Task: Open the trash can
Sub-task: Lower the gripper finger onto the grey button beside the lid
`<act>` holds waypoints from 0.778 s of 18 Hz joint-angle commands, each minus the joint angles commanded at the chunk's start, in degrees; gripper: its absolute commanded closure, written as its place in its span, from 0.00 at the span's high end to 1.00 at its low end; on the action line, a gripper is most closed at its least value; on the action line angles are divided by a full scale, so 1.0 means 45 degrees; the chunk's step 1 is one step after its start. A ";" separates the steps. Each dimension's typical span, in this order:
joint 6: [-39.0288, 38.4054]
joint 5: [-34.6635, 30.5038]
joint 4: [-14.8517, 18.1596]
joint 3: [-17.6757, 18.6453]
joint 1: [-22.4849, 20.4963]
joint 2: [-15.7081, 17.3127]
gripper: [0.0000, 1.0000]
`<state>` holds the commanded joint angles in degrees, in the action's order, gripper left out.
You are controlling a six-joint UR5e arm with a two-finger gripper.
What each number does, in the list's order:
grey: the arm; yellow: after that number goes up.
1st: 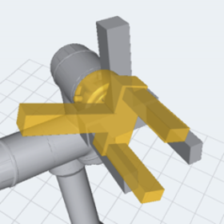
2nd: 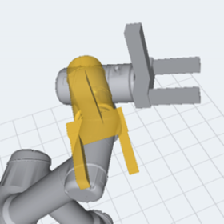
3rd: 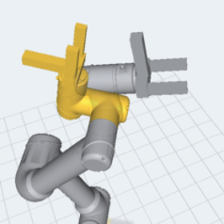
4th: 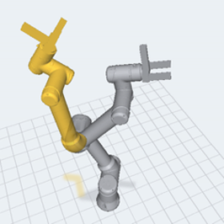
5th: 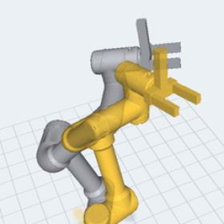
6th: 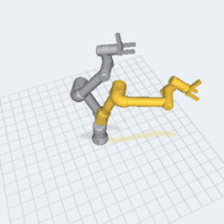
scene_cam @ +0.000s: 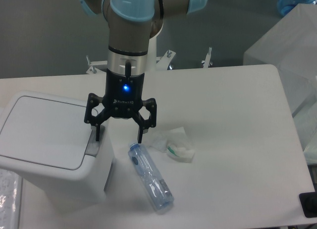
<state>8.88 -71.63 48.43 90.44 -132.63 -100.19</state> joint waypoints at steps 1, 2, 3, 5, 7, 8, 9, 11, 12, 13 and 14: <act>0.0000 0.0000 0.0000 -0.0020 0.0000 -0.0020 1.00; 0.0000 -0.0019 0.0000 -0.0020 0.0000 -0.0039 1.00; 0.0000 -0.0020 0.0000 -0.0020 0.0000 -0.0059 1.00; 0.0000 -0.0020 0.0000 -0.0020 0.0000 -0.0059 1.00; 0.0000 -0.0020 0.0000 -0.0020 0.0000 -0.0079 1.00; 0.0000 -0.0020 0.0000 -0.0020 0.0000 -0.0079 1.00; 0.0019 -0.0020 0.0000 -0.0020 0.0000 -0.0079 1.00; 0.0020 -0.0020 0.0000 -0.0020 0.0000 -0.0079 1.00; 0.0020 -0.0039 0.0000 -0.0020 0.0000 -0.0079 1.00; 0.0020 -0.0039 0.0000 -0.0020 0.0000 -0.0117 1.00; 0.0020 -0.0039 0.0000 -0.0020 0.0000 -0.0156 1.00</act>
<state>8.96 -71.81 48.43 90.35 -132.63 -100.90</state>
